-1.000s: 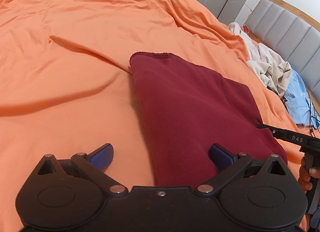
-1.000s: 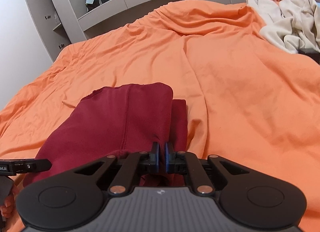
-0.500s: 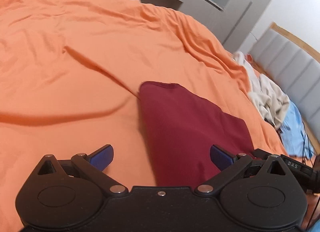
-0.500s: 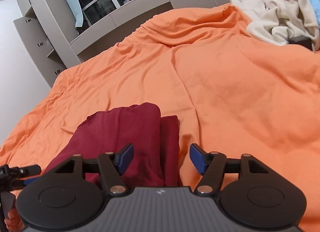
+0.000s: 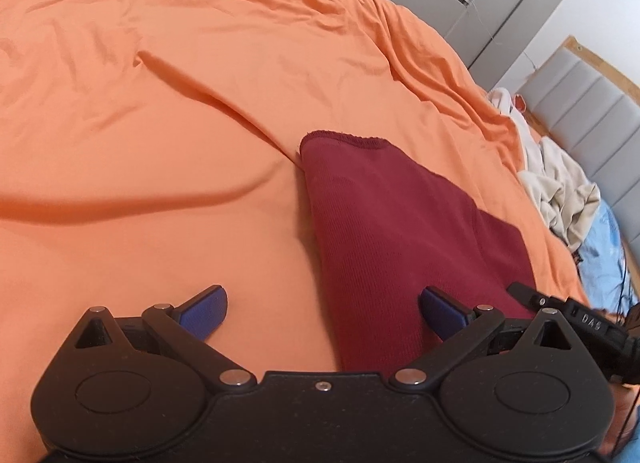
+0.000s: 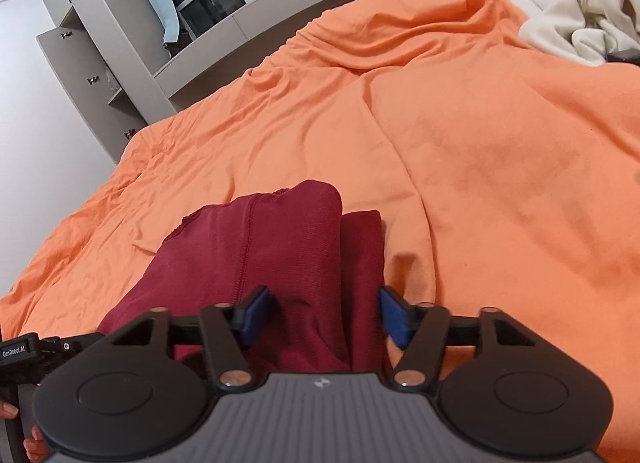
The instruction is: Fold small clothes
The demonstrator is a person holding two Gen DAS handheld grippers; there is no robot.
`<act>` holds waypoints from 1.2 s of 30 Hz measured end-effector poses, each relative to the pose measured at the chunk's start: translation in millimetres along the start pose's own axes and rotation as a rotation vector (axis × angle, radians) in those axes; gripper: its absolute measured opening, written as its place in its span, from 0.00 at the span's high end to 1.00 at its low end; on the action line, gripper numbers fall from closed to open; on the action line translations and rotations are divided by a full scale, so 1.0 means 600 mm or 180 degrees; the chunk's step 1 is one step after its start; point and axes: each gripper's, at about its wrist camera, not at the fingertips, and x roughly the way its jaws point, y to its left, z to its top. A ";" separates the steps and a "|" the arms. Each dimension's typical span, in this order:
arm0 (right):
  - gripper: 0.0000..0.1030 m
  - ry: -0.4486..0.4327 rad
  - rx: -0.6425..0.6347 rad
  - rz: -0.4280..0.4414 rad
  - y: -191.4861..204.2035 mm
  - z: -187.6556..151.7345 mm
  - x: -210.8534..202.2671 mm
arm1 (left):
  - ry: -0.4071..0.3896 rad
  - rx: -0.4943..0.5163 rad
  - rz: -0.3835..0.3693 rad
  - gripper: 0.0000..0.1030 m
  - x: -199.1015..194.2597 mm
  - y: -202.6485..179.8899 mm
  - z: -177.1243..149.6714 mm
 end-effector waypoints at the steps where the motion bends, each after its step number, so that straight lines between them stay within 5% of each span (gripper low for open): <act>1: 0.56 -0.0022 -0.0052 -0.0027 0.005 -0.001 -0.002 | -0.0004 0.0011 0.0008 0.00 0.000 -0.001 -0.001; 8: 0.66 -0.0124 -0.0702 -0.0247 0.060 -0.017 -0.007 | -0.0023 0.0072 0.0060 0.00 0.000 -0.006 -0.003; 36: 0.60 -0.0035 -0.0597 -0.0274 0.051 -0.016 0.002 | 0.0019 0.0098 -0.0124 0.01 0.004 -0.017 -0.006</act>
